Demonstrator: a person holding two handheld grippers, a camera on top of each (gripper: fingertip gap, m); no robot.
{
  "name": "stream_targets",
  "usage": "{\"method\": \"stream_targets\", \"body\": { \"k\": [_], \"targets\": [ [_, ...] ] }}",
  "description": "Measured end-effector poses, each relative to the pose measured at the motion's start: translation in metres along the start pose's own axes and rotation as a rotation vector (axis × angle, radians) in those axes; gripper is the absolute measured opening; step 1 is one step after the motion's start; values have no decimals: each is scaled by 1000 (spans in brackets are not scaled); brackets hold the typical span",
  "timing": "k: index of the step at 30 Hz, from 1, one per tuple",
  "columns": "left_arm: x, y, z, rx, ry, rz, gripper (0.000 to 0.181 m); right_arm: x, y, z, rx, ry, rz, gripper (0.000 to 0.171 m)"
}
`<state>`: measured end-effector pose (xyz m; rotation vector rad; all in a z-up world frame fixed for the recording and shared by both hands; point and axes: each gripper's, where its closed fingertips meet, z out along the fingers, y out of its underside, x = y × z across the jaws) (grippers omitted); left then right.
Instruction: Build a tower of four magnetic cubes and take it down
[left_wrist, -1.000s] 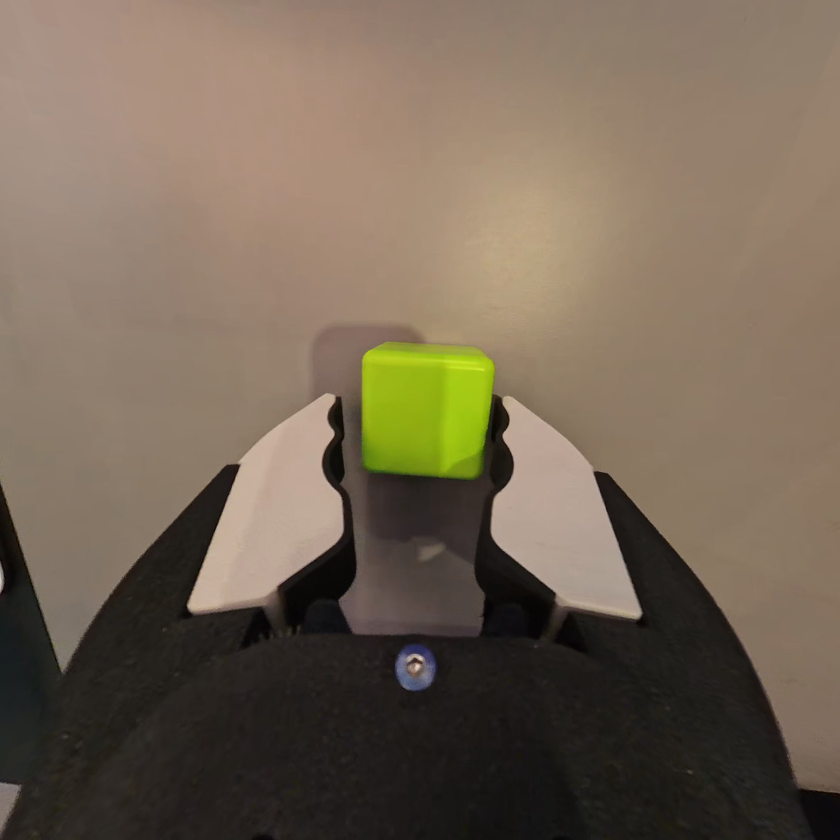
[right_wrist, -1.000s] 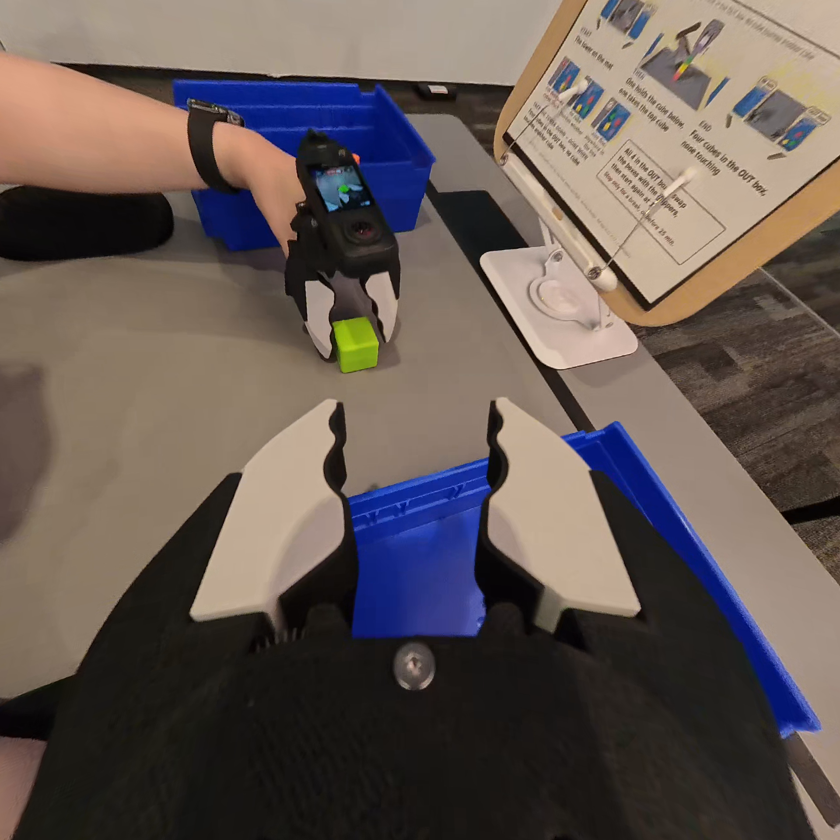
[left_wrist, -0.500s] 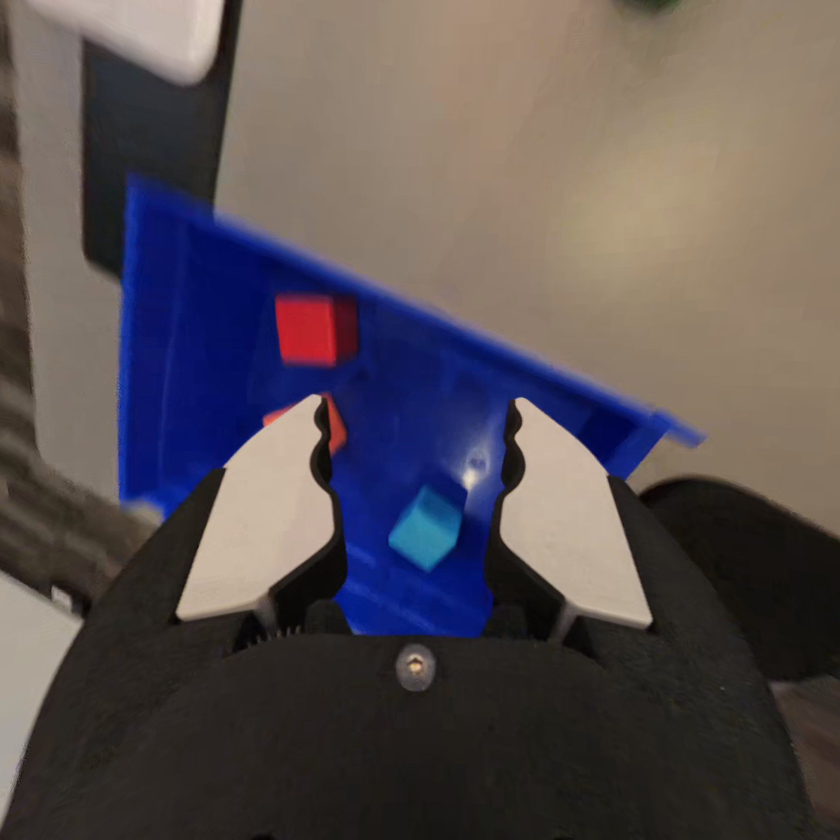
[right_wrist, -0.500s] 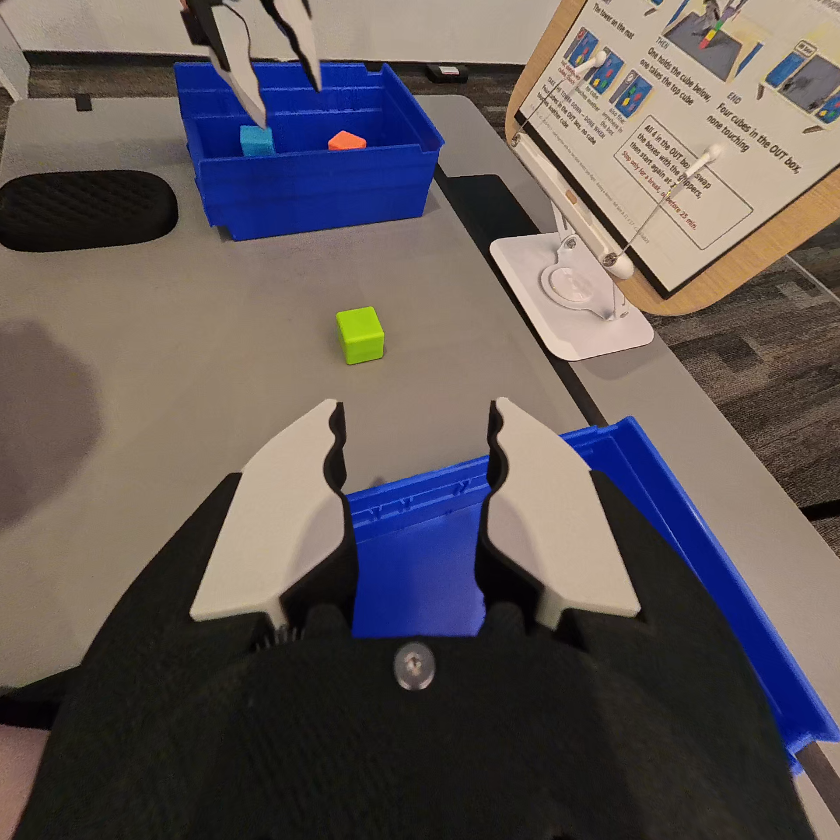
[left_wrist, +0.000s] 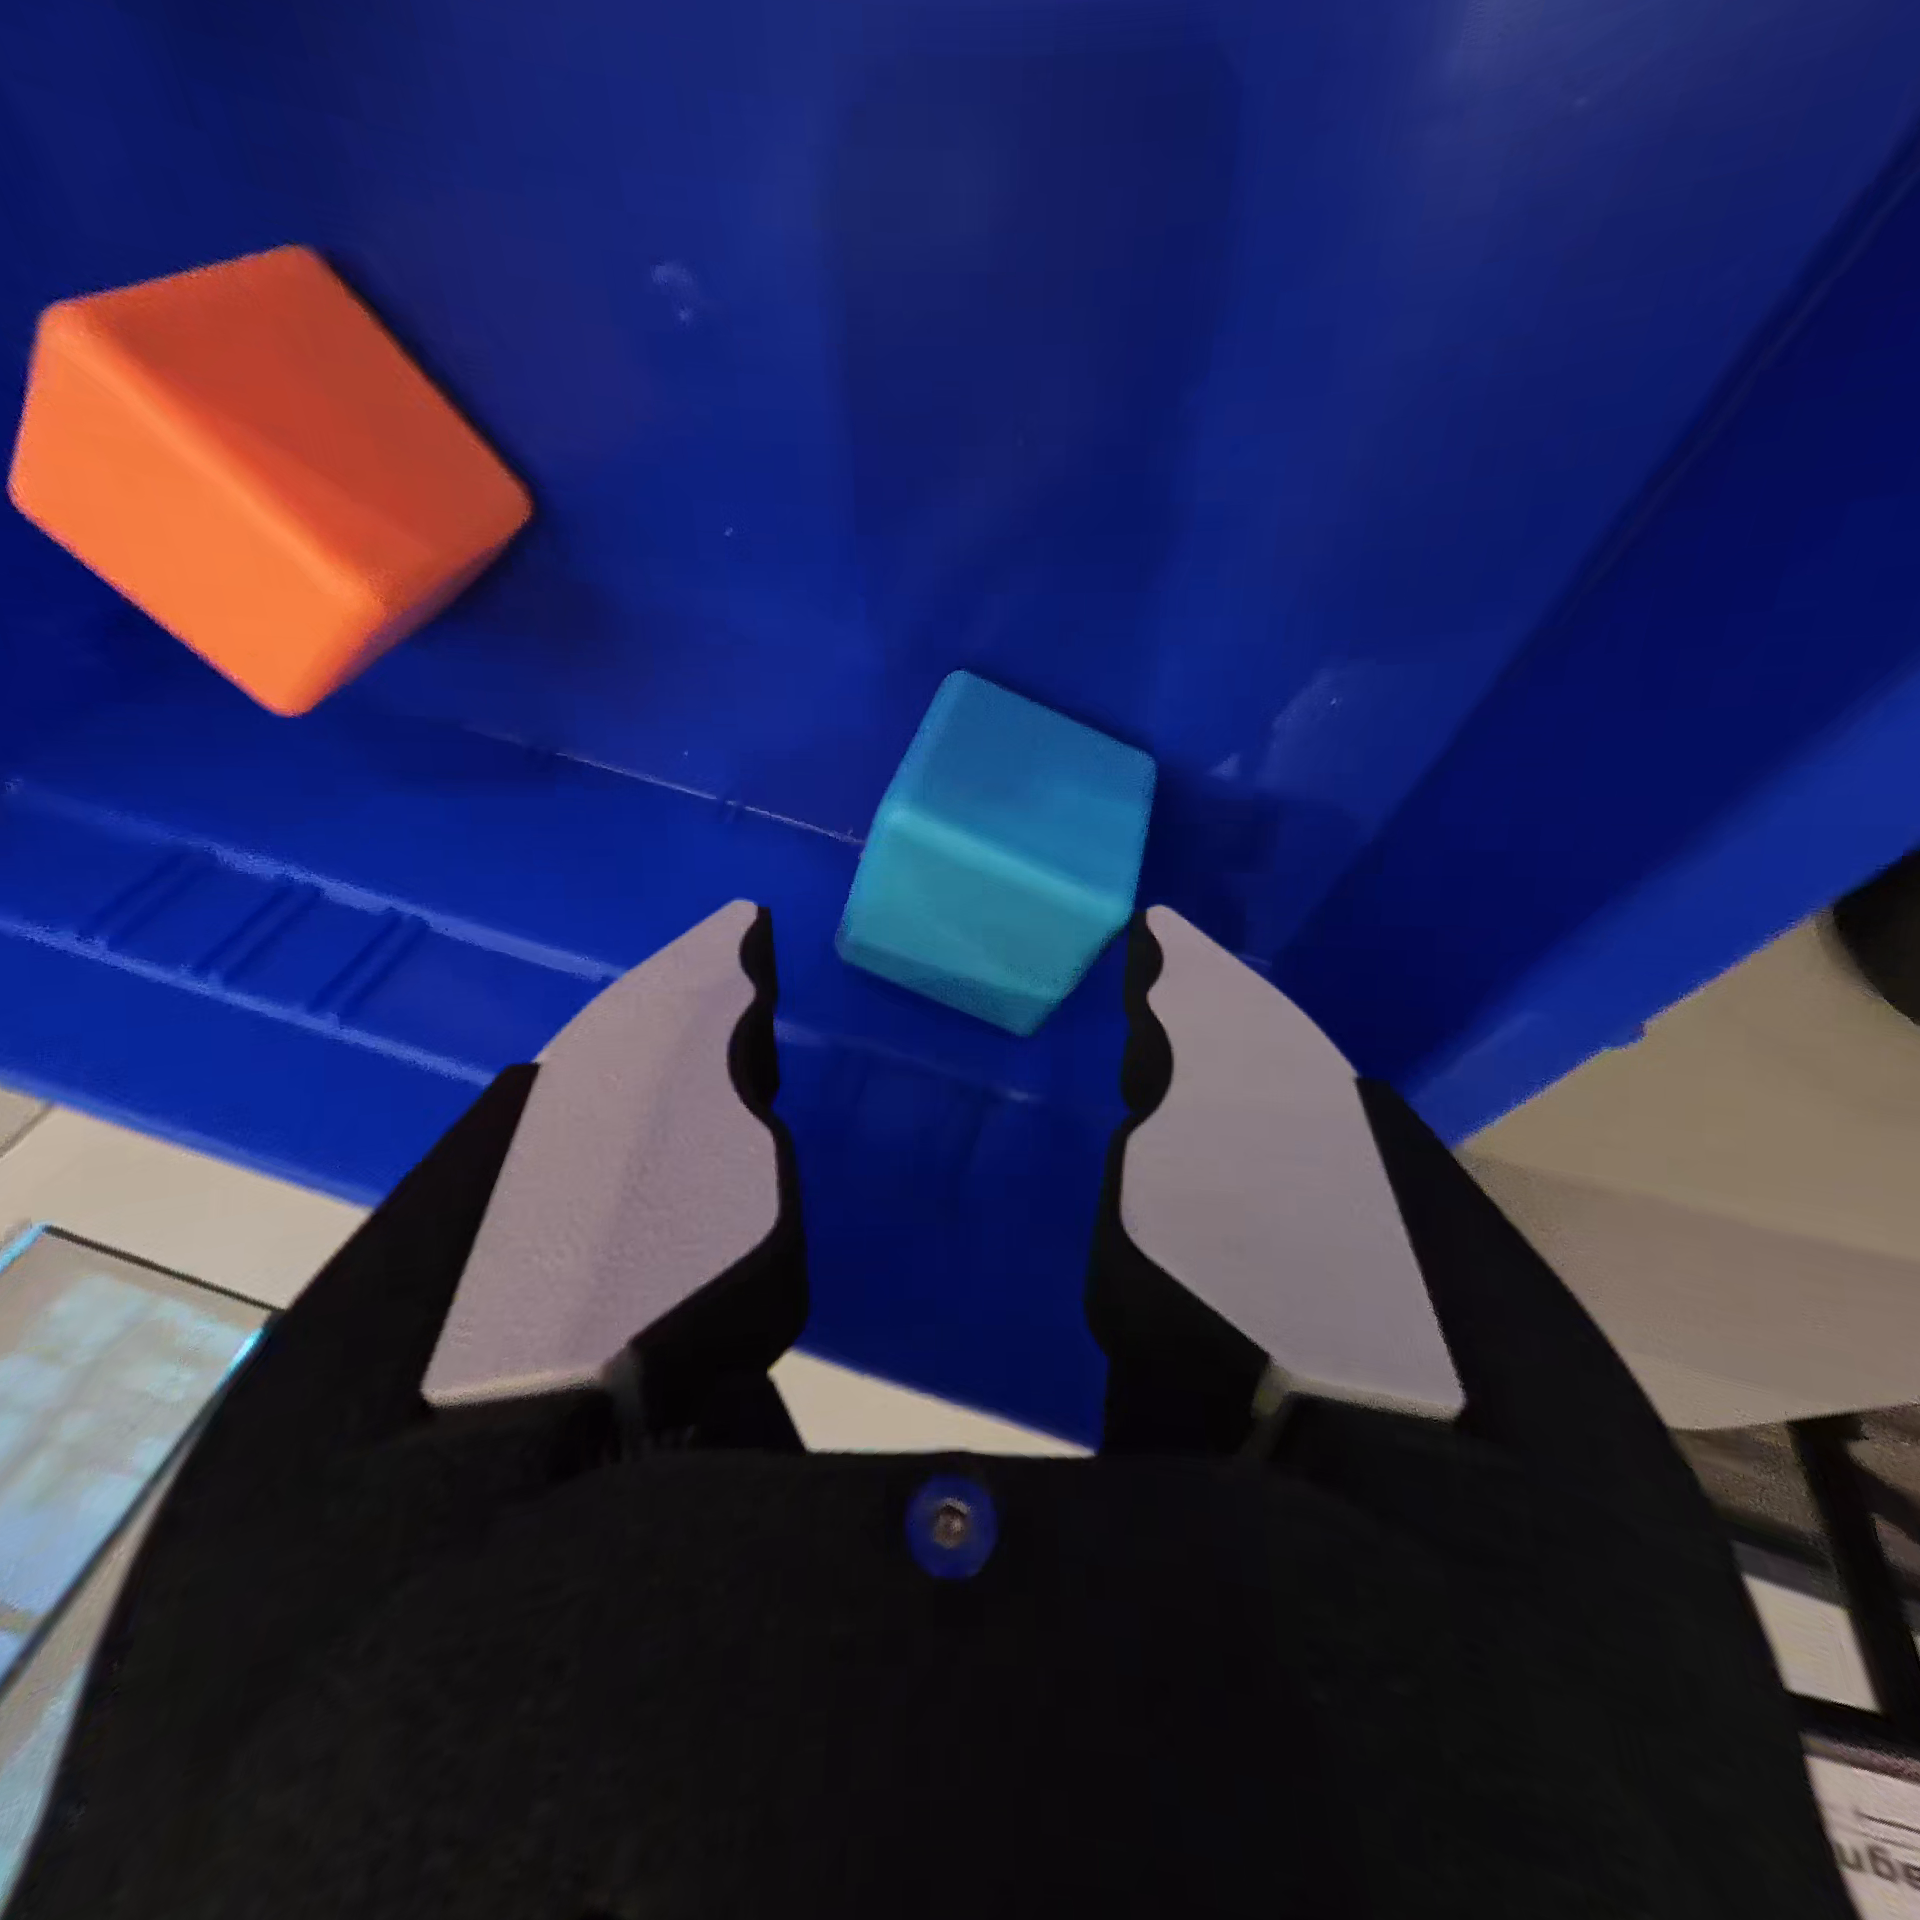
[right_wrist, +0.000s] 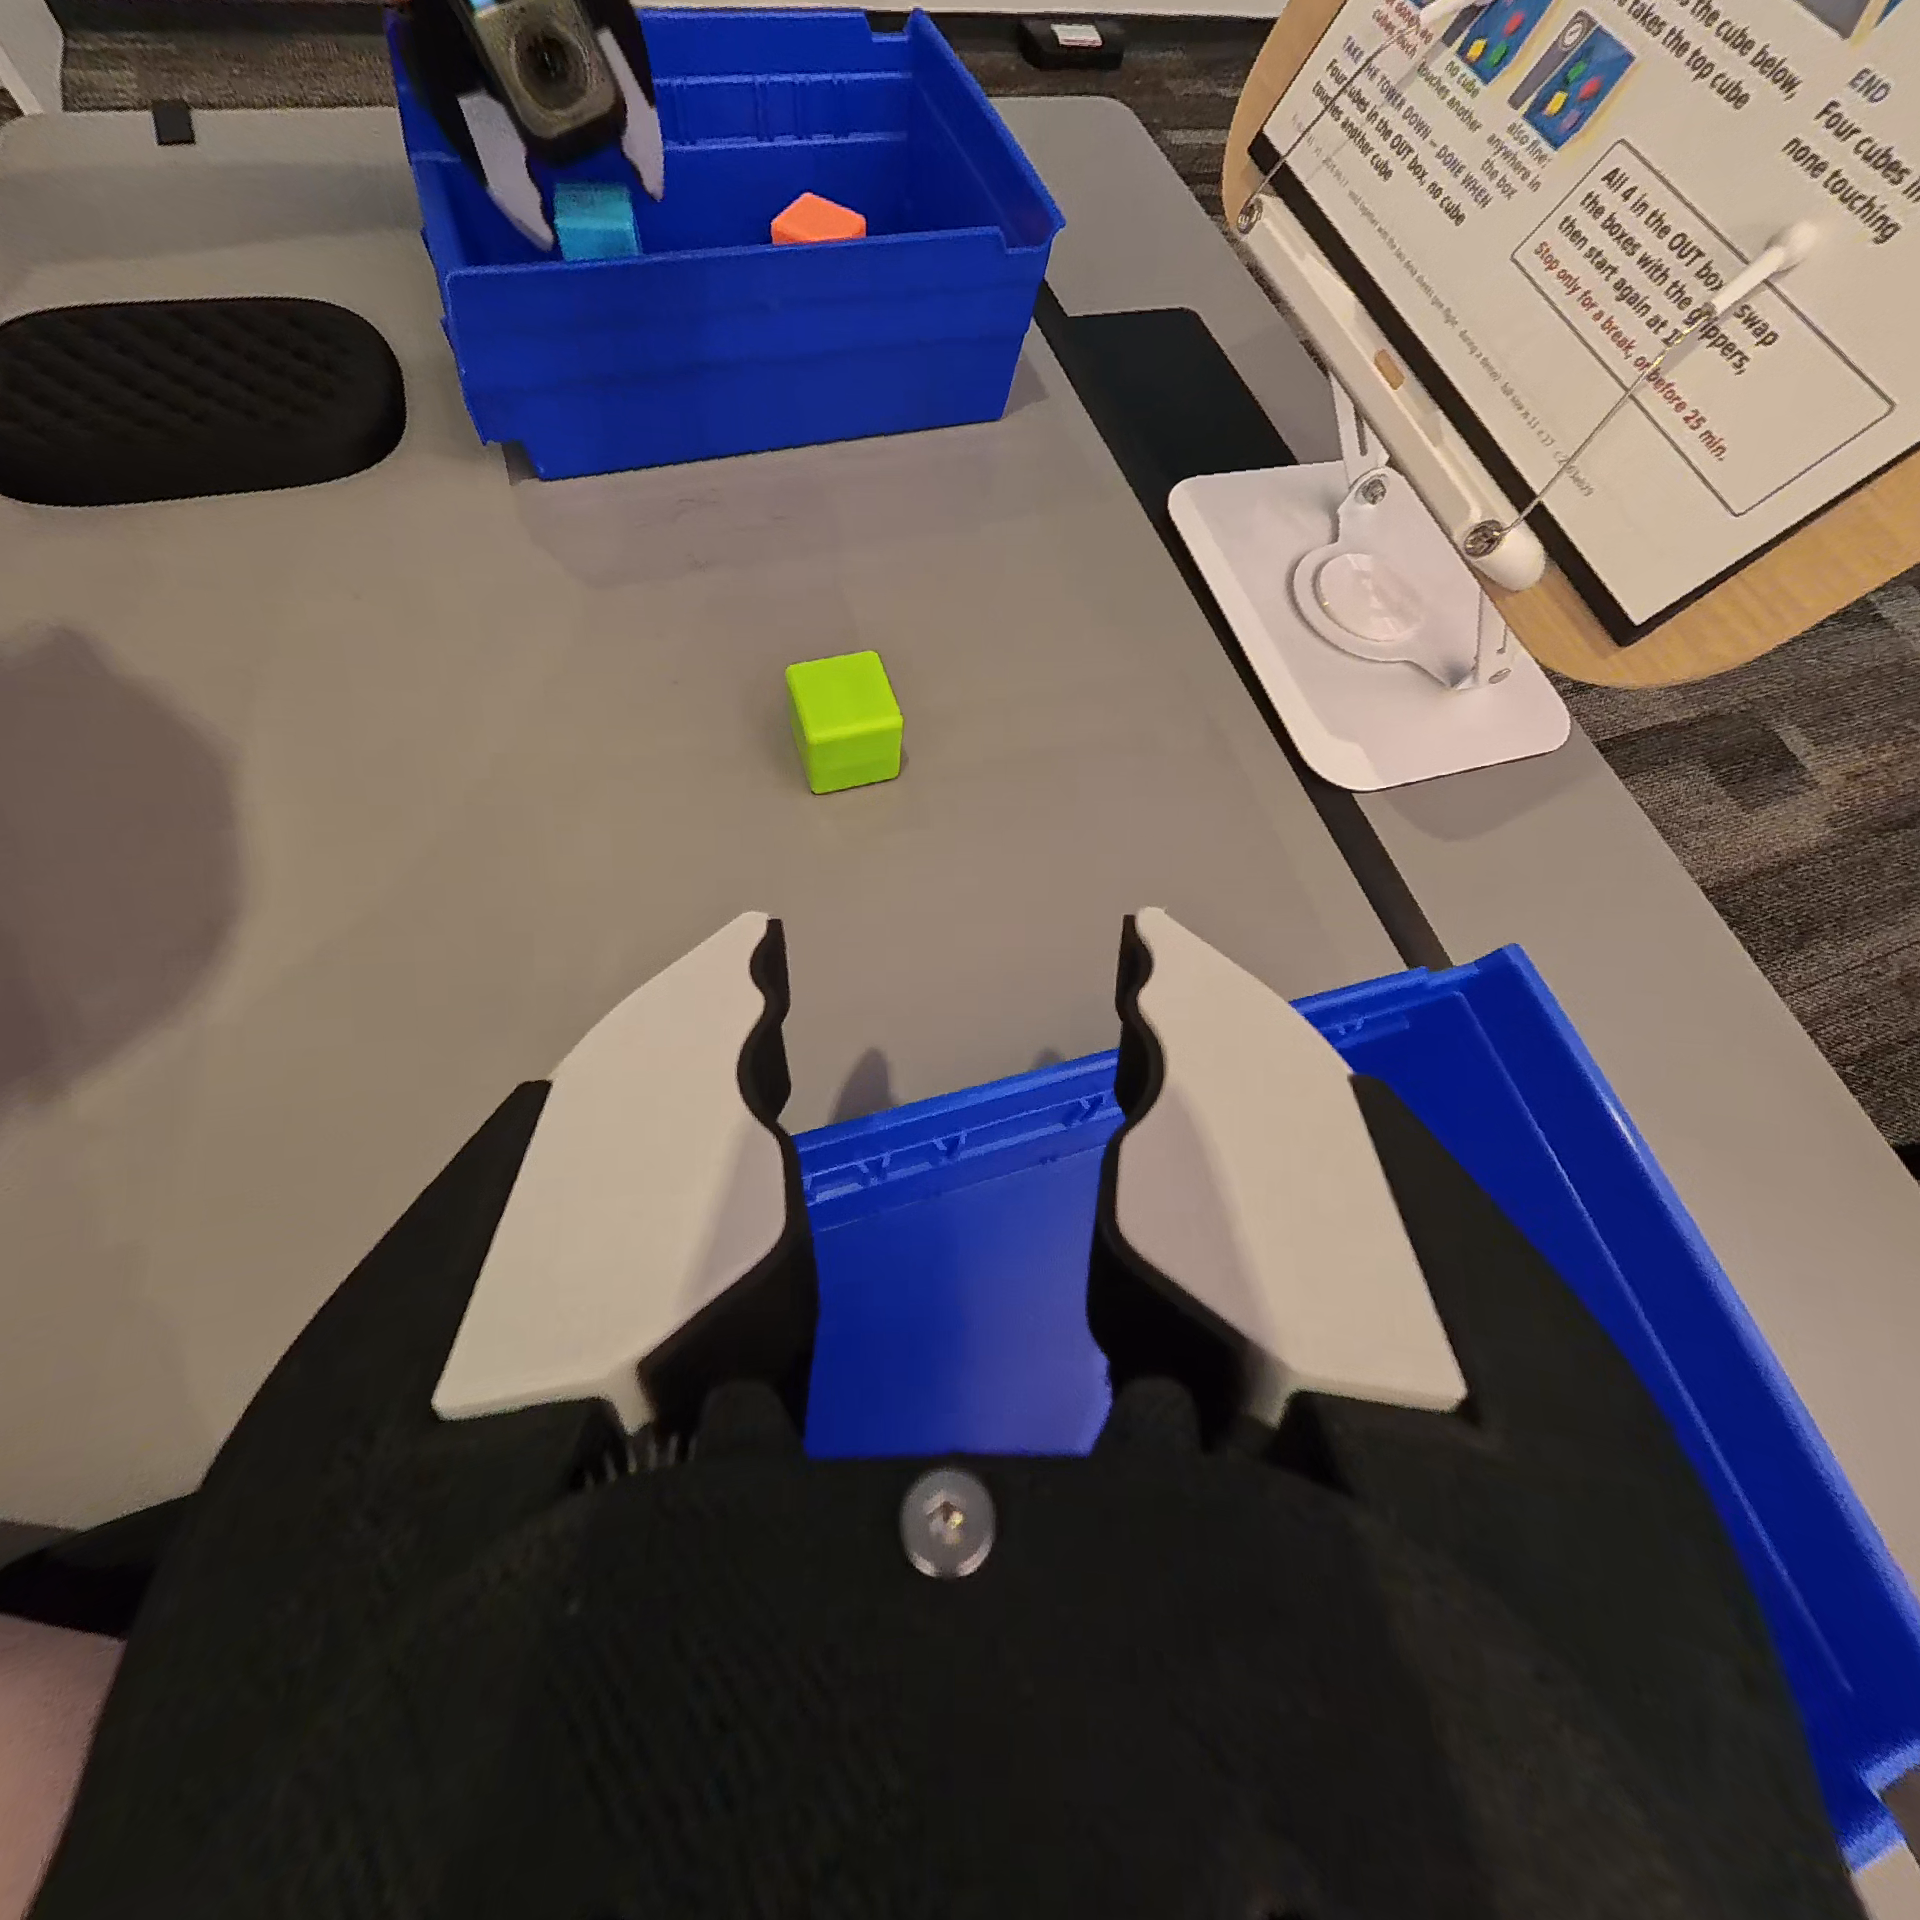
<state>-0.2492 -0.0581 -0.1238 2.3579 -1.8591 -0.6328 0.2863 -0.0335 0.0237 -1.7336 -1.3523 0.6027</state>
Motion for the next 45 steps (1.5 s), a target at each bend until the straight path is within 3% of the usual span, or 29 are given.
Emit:
{"method": "stream_targets", "body": {
  "k": [5, 9, 12, 16, 19, 21, 24, 26, 30, 34, 45],
  "targets": [
    [2, -6, 18, -9, 7, -1, 55, 2, 4, 1, -12, 6, 4, 62],
    [0, -7, 12, -1, 4, -18, 55, 3, 4, -2, 4, 4, 7, 61],
    [-17, -6, -13, 39, -61, -46, 54, 4, 5, -3, 7, 7, 12, 61],
    [-49, -25, -86, 235, -191, -127, 54, 6, 7, -4, 7, 10, 18, 61],
    [-59, -72, -157, 510, -245, -184, 53, 8, 7, -5, 5, 11, 19, 61],
    [-47, -119, -199, 719, -172, -196, 54, 7, 7, -5, 8, 8, 19, 61],
    [-28, -191, -237, 942, -95, -214, 53, 7, 8, -5, 12, 4, 23, 61],
    [-8, -238, -250, 1092, 41, -243, 53, 7, 9, -6, 14, 3, 23, 61],
    [17, -305, -237, 1189, 202, -259, 53, 6, 10, -10, 24, -3, 29, 61],
    [18, -339, -209, 1194, 248, -299, 53, 6, 10, -14, 38, -9, 30, 61],
    [21, -356, -164, 1134, 331, -284, 53, 12, 19, -13, 26, -11, 57, 61]
  ]
}}
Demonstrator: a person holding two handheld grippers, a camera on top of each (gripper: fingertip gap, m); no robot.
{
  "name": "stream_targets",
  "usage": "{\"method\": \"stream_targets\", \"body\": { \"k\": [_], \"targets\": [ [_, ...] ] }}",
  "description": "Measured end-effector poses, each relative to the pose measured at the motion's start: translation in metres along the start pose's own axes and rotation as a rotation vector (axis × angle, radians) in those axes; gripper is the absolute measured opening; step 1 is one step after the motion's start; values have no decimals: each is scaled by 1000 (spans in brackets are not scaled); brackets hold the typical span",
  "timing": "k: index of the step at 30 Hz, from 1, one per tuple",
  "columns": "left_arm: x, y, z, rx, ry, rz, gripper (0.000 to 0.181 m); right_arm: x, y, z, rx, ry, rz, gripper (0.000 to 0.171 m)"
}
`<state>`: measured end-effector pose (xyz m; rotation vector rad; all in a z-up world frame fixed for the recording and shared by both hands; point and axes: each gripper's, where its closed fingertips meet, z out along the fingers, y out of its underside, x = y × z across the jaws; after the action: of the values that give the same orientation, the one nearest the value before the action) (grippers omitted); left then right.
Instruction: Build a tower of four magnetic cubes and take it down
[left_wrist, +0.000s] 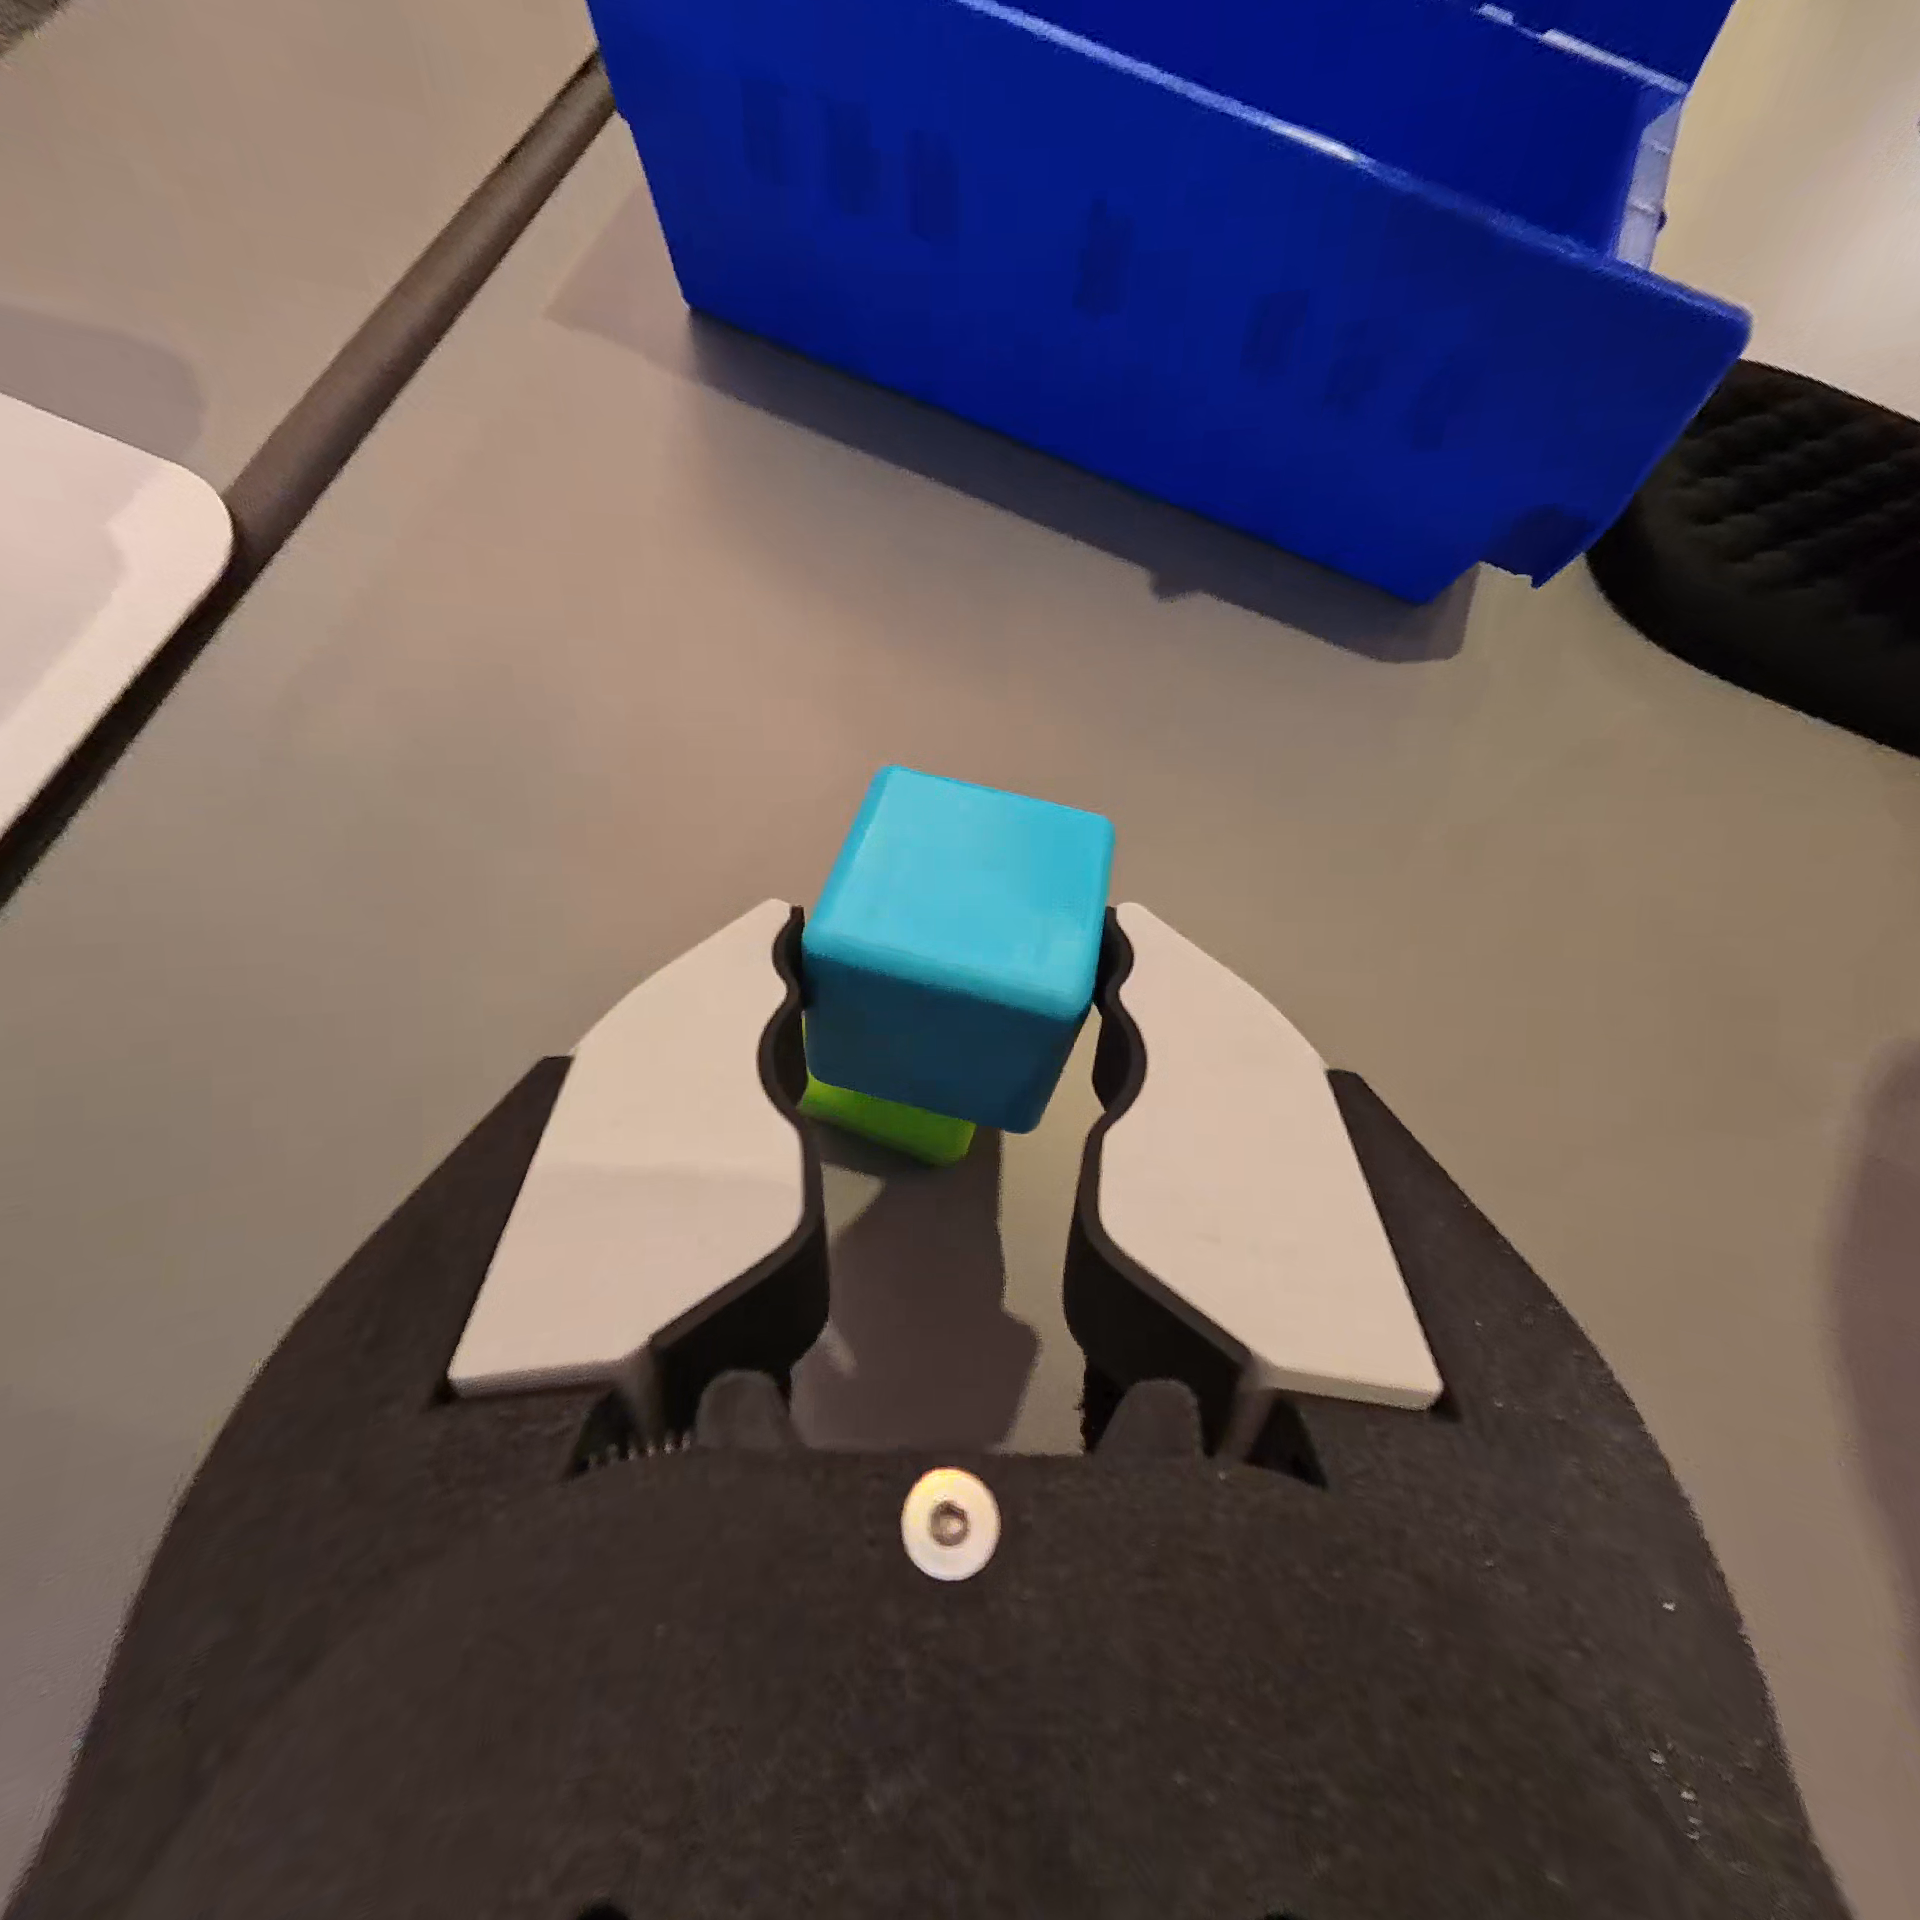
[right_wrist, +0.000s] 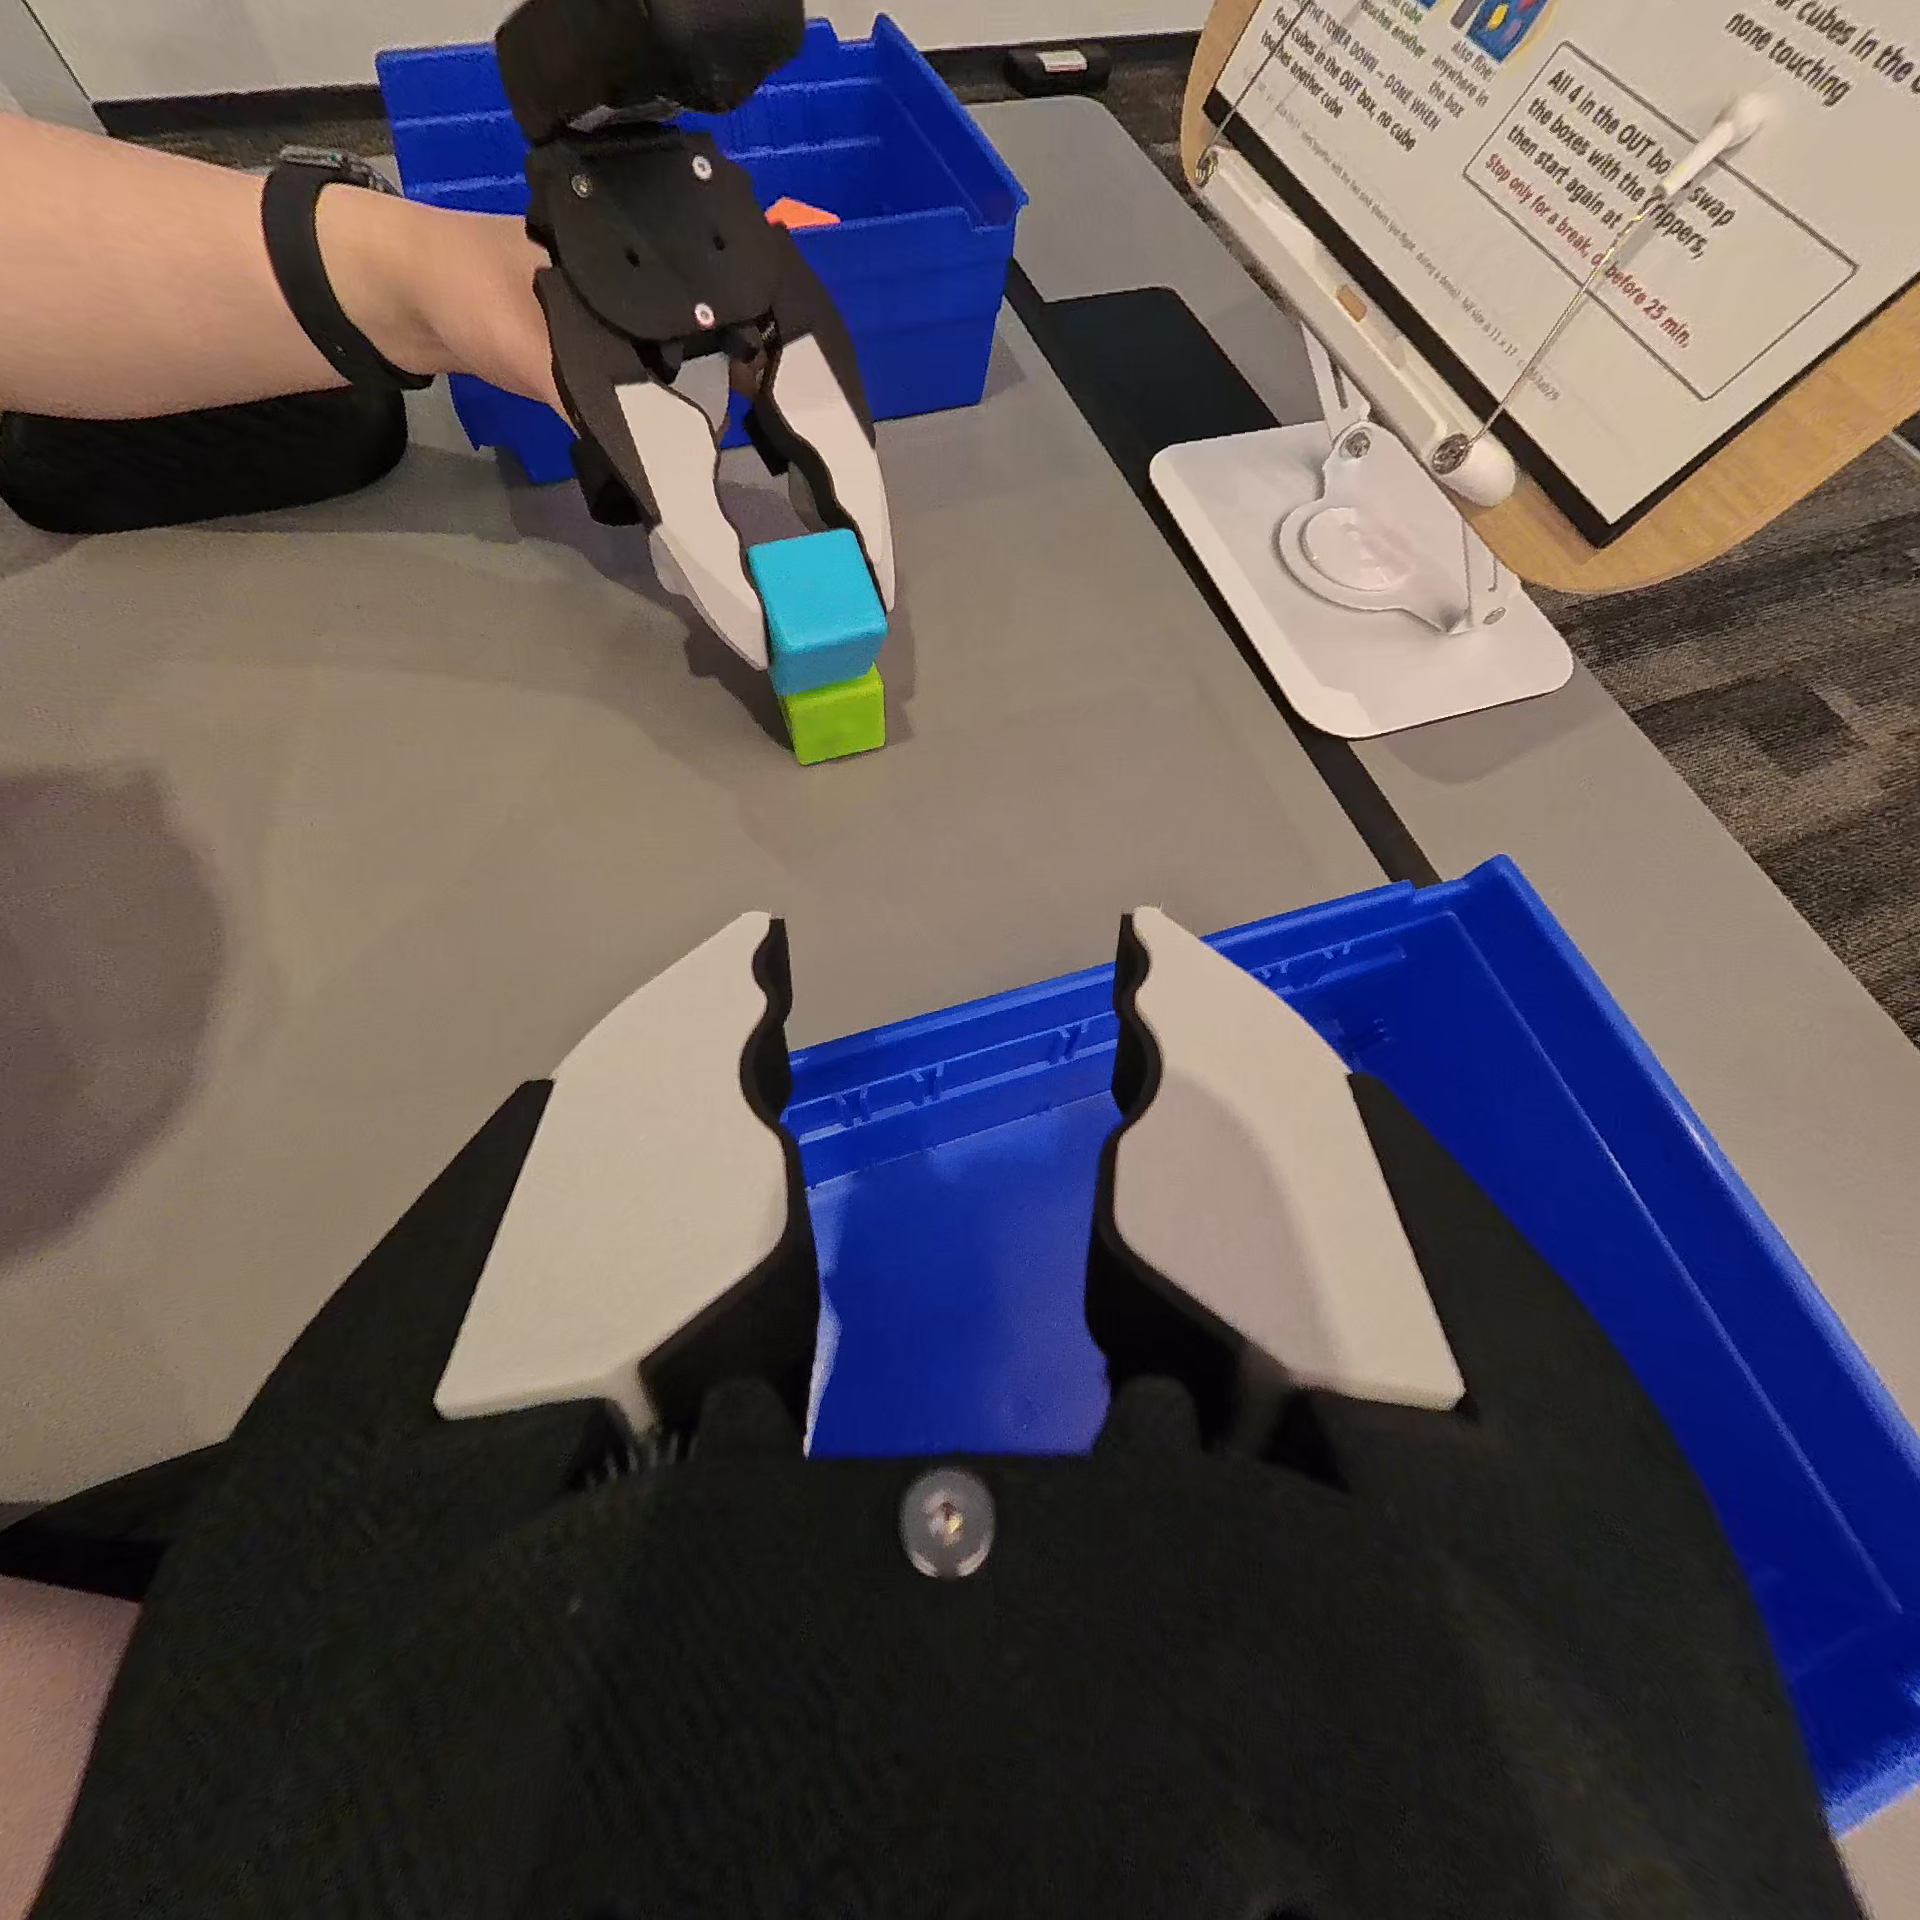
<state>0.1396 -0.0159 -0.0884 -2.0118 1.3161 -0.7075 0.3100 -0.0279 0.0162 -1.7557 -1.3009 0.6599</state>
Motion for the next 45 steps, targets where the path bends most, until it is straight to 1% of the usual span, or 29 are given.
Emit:
{"method": "stream_targets", "body": {
  "k": [3, 7, 11, 13, 15, 17, 21, 24, 30, 34, 36, 39, 41, 42, 43, 45],
  "targets": [
    [-5, 6, 5, -28, -39, 11, 53, -1, 1, 2, -9, -12, 0, 61],
    [-2, 9, 8, -37, -31, 9, 52, -4, 2, 5, -22, -24, -5, 61],
    [-6, 11, 5, -58, -56, 18, 50, -6, 3, 6, -29, -31, -6, 61],
    [-8, 16, 2, -110, -74, 35, 50, -4, 4, 7, -35, -18, -8, 61],
    [-12, 21, -2, -167, -115, 66, 54, 0, 4, 7, -41, 0, -8, 62],
    [-13, 24, -5, -210, -131, 106, 55, 0, 5, 8, -51, 5, -10, 62],
    [-18, 35, -9, -314, -148, 173, 56, 0, 6, 10, -77, 23, -23, 62],
    [-20, 41, -11, -363, -135, 198, 55, 3, 9, 11, -104, 49, -34, 62],
    [-27, 44, -18, -392, -143, 197, 53, 3, 11, 11, -119, 65, -45, 63],
    [-24, 37, -29, -351, -140, 186, 50, 3, 11, 11, -121, 64, -46, 63],
    [-22, 31, -40, -325, -148, 184, 49, 3, 10, 12, -120, 64, -45, 64],
    [-24, 9, -71, -212, -191, 159, 39, 2, 10, 13, -118, 57, -45, 64],
    [-33, -8, -103, -106, -236, 120, 39, 2, 11, 14, -119, 53, -43, 64],
    [-42, -13, -122, -75, -270, 98, 42, 2, 11, 15, -122, 53, -43, 64],
    [-53, -14, -142, -62, -316, 79, 47, 2, 11, 15, -124, 52, -43, 64],
    [-83, -6, -185, -57, -434, 48, 49, 2, 11, 15, -123, 50, -44, 64]
  ]
}}
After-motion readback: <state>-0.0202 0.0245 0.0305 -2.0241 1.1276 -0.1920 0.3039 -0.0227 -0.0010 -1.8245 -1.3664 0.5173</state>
